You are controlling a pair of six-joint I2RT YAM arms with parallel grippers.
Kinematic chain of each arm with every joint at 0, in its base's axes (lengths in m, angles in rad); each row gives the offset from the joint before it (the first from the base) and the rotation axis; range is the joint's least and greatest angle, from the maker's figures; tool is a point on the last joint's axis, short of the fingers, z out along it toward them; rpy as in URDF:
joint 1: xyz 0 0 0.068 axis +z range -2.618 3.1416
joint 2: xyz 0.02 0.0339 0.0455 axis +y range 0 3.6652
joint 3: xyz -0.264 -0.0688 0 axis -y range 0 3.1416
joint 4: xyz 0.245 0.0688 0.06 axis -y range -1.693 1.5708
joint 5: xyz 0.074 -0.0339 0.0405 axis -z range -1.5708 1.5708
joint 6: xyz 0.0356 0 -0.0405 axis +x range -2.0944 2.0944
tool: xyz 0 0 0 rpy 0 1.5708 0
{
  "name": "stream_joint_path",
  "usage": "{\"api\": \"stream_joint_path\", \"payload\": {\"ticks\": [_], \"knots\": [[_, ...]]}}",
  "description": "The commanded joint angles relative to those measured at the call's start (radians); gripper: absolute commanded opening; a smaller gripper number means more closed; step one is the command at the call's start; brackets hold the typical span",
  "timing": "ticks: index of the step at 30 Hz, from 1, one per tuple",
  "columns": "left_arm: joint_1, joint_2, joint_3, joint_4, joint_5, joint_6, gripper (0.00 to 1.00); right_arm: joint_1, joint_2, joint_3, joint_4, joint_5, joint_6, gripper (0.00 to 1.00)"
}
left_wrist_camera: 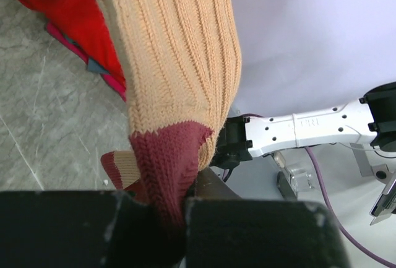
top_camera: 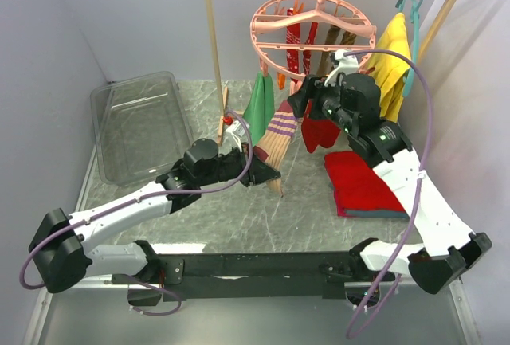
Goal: Remove the socks clipped to the hanger
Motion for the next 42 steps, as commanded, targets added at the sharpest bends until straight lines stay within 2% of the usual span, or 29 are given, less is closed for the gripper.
{"api": "stream_joint_path", "payload": {"ticks": [1,11,26,35,38,39,42], "knots": [[-0.007,-0.054,-0.004,0.0,-0.004,-0.002,0.01,0.007,0.016,0.045,0.092,0.039,-0.026,0.73],[-0.017,-0.065,-0.002,-0.011,-0.014,-0.005,0.01,0.007,0.045,-0.001,0.209,0.047,-0.014,0.69],[-0.031,-0.053,0.013,-0.025,-0.024,-0.002,0.01,0.015,0.133,0.059,0.206,0.009,-0.003,0.68],[-0.038,-0.042,0.016,-0.028,-0.021,-0.001,0.01,0.021,0.153,0.085,0.196,0.072,-0.003,0.65],[-0.04,-0.042,0.016,-0.031,-0.023,-0.001,0.01,0.021,0.159,0.092,0.195,0.088,0.003,0.49],[-0.04,-0.043,0.016,-0.031,-0.024,-0.001,0.01,0.021,0.159,0.093,0.196,0.093,0.006,0.4],[-0.04,-0.045,0.016,-0.043,-0.03,0.004,0.01,0.021,0.157,0.096,0.201,0.095,0.008,0.26]]}}
